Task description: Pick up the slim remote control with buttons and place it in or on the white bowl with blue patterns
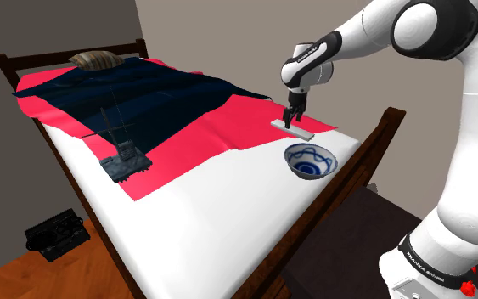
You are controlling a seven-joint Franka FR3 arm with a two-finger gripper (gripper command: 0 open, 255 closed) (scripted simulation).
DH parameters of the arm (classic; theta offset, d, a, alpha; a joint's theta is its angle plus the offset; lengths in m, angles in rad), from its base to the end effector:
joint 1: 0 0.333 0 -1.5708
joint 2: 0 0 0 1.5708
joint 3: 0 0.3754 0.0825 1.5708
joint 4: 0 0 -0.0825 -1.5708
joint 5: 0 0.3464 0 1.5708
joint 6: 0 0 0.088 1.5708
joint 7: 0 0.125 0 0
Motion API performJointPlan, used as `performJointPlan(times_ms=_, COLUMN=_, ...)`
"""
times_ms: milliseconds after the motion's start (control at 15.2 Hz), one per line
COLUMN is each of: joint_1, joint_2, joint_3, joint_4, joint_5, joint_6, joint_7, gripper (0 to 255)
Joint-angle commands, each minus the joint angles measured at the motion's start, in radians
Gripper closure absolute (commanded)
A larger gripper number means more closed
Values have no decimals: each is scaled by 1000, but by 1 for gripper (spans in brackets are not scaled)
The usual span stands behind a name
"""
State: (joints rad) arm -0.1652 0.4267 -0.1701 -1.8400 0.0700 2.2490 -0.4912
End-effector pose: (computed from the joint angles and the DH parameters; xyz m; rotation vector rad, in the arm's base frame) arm 0.6041 -0.1954 0.3586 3.1249 0.1975 -0.0252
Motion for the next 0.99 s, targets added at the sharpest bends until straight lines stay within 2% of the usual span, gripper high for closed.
performJointPlan(times_ms=0, joint_1=-2, joint_2=21, joint_3=2, joint_4=1, joint_5=4, joint_6=20, joint_7=-2, gripper=0)
performJointPlan(times_ms=198, joint_1=-4, joint_2=41, joint_3=5, joint_4=-6, joint_5=8, joint_6=47, joint_7=-5, gripper=0)
performJointPlan(times_ms=660, joint_1=-4, joint_2=41, joint_3=5, joint_4=-6, joint_5=8, joint_6=47, joint_7=-5, gripper=0)
performJointPlan(times_ms=726, joint_1=-4, joint_2=41, joint_3=5, joint_4=-6, joint_5=8, joint_6=47, joint_7=-5, gripper=255)
performJointPlan(times_ms=924, joint_1=-4, joint_2=41, joint_3=5, joint_4=-6, joint_5=8, joint_6=47, joint_7=-5, gripper=255)
